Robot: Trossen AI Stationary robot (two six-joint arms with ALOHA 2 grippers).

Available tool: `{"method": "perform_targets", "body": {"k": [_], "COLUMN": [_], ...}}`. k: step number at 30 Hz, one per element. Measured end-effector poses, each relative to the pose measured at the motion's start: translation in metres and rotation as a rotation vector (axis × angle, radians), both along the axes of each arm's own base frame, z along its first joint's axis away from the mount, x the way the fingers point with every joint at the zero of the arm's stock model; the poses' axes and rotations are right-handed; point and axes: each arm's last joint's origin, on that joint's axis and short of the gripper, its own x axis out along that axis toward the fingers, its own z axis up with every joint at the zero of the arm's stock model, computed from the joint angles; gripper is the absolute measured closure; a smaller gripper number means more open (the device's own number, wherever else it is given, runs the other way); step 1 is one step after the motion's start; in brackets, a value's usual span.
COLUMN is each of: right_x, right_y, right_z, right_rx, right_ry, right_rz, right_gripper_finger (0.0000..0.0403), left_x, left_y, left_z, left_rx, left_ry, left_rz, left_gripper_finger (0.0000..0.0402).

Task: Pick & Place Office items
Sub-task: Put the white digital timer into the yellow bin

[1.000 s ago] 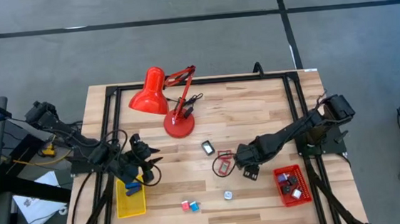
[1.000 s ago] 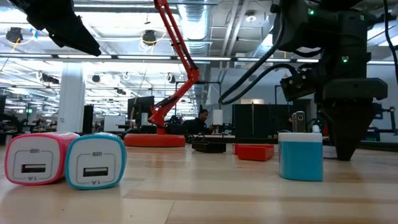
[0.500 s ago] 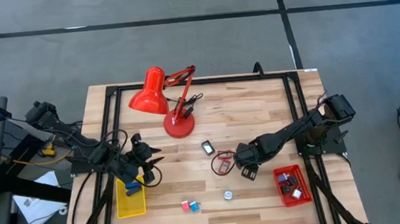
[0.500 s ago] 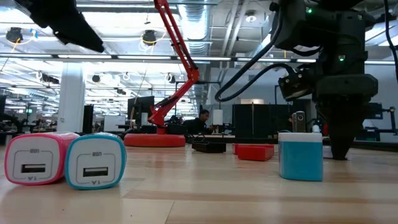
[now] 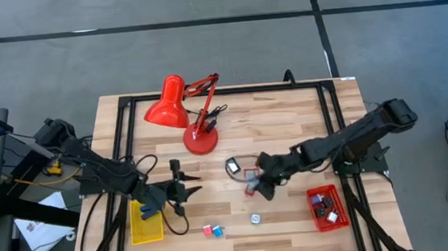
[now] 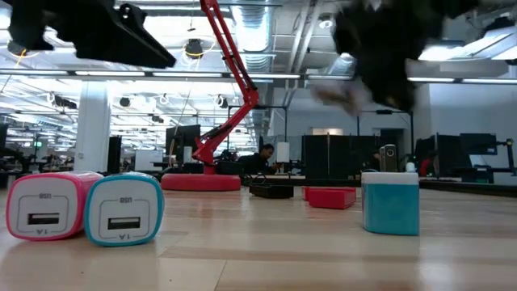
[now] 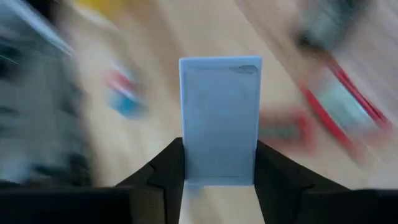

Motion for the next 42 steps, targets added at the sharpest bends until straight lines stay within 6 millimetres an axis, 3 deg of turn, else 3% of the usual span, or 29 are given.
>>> {"method": "perform_targets", "body": {"k": [4,9,17,22,32,42], "right_x": [0.015,0.028,0.083,0.113,0.139,0.140], "right_y": [-0.005,-0.011,-0.012,-0.019,-0.030,-0.035], "right_z": [0.012,-0.004,-0.020,-0.019,-0.015,-0.012], "right_rx": [0.092,0.143,0.235,0.307,0.394,0.493], "right_ry": [-0.169,-0.106,-0.069,-0.055,-0.012,0.014], "right_rz": [-0.022,-0.064,0.032,0.112,0.109,0.008], "right_gripper_finger": [0.0261,0.0261,0.0261,0.0261,0.0261,0.0261], "left_x": [0.009,0.017,0.024,0.024,0.025,0.029], "left_y": [0.001,0.006,0.013,0.007,0.007,0.010], "left_z": [-0.008,-0.015,-0.015,-0.016,-0.014,-0.011], "left_rx": [0.001,-0.025,-0.091,-0.157,-0.116,0.108], "left_ry": [0.033,0.050,0.018,0.053,0.049,0.041], "left_rz": [-0.040,-0.052,-0.001,-0.130,-0.173,-0.238], "left_gripper_finger": [0.0272,0.0261,0.0200,0.0163,0.0118,0.0151]}}
